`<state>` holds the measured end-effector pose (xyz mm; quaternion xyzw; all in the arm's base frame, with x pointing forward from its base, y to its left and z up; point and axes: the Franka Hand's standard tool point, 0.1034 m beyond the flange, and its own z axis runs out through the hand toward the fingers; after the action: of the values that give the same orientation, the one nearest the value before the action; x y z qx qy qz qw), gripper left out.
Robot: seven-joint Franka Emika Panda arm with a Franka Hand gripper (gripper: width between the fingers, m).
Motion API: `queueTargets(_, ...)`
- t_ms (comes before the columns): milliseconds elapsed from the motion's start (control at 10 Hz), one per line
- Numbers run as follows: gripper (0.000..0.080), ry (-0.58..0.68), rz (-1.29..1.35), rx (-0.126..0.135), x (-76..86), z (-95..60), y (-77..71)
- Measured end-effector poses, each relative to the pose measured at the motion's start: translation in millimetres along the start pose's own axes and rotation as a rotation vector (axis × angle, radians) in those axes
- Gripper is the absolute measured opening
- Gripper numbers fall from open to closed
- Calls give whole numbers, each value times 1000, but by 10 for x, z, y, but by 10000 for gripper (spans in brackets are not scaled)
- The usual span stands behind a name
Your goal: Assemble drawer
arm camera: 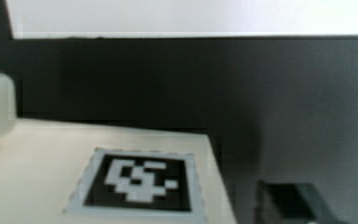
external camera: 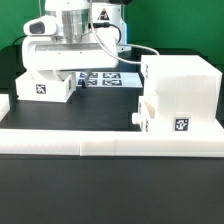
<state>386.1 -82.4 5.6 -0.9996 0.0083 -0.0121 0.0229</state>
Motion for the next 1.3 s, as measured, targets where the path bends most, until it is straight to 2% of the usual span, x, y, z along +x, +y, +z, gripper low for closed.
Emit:
queueTargets(100, 79, 0, -3, 0, 3, 1, -9)
queueTargets(200, 79, 2, -7, 0, 11, -1, -16)
queueTargets(300, 42, 2, -8, -1, 12, -3, -14)
queueTargets(900, 42, -4, -36, 3, 33, -19, -32)
queueTargets(1100, 42, -24, -147, 30, 284, -182, -159)
queueTargets(1300, 42, -14, -218, 43, 521, -347, -267)
